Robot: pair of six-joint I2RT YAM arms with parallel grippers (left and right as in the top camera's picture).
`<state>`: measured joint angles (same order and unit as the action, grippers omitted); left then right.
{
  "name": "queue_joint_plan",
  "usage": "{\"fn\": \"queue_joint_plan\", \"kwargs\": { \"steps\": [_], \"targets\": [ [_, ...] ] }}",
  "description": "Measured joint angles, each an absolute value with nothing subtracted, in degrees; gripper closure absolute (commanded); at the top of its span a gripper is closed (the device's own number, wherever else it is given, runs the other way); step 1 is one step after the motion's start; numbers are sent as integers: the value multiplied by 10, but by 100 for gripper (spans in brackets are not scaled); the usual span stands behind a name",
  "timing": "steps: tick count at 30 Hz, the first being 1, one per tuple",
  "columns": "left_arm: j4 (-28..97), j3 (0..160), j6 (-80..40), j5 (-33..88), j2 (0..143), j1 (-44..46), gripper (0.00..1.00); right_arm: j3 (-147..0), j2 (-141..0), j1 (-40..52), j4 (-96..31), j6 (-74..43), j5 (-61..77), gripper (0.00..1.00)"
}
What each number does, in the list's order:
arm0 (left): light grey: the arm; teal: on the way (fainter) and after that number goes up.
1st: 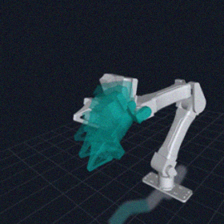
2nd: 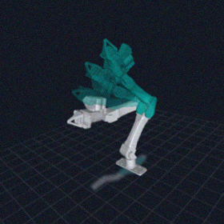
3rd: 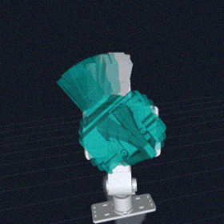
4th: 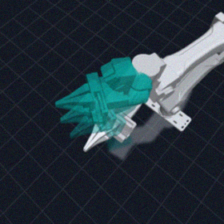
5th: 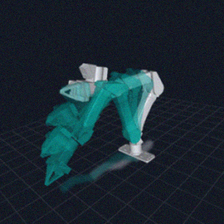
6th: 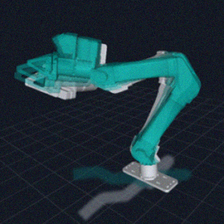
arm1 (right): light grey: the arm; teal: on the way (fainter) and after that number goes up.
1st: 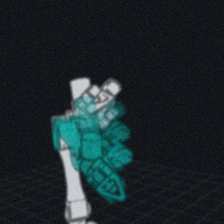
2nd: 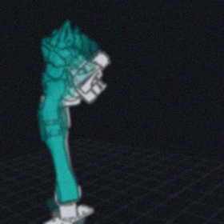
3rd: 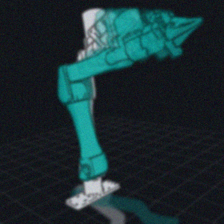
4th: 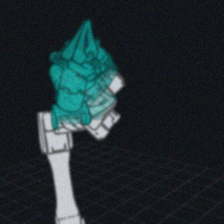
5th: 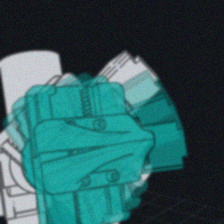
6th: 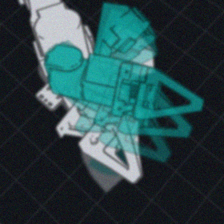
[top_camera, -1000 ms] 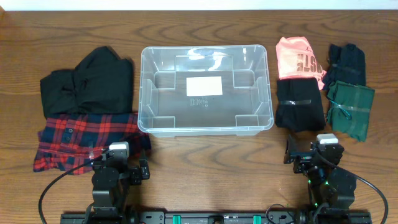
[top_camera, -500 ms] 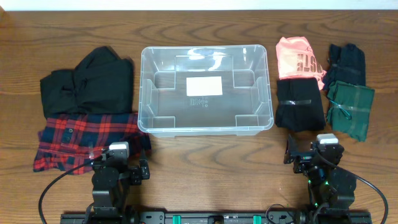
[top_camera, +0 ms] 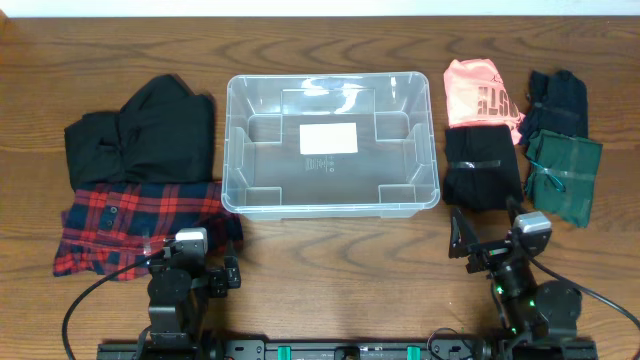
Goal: Pack container
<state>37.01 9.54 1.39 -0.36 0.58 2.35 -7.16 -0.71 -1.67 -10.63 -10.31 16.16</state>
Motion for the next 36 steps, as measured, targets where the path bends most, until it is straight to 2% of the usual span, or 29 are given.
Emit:
{"fn": "queue_joint_plan", "kwargs": {
  "steps": [3,7,13,21,31,36],
  "targets": [
    [370,95,14,-4,6,23,2,-101,-21,-17,-122,-123,176,1],
    [370,95,14,-4,6,23,2,-206,-106,-16,-201,-136,144,1],
    [370,95,14,-4,6,23,2,-449,-361,-17,-364,-112,77,1],
    [370,95,14,-4,6,23,2,-727,-722,-45,-547,-53,104,1],
    [370,95,14,-4,6,23,2,-788,-936,-187,-523,-30,182,1],
    [370,95,14,-4,6,23,2,-788,-1025,-217,-505,12,209,1]
  ]
}}
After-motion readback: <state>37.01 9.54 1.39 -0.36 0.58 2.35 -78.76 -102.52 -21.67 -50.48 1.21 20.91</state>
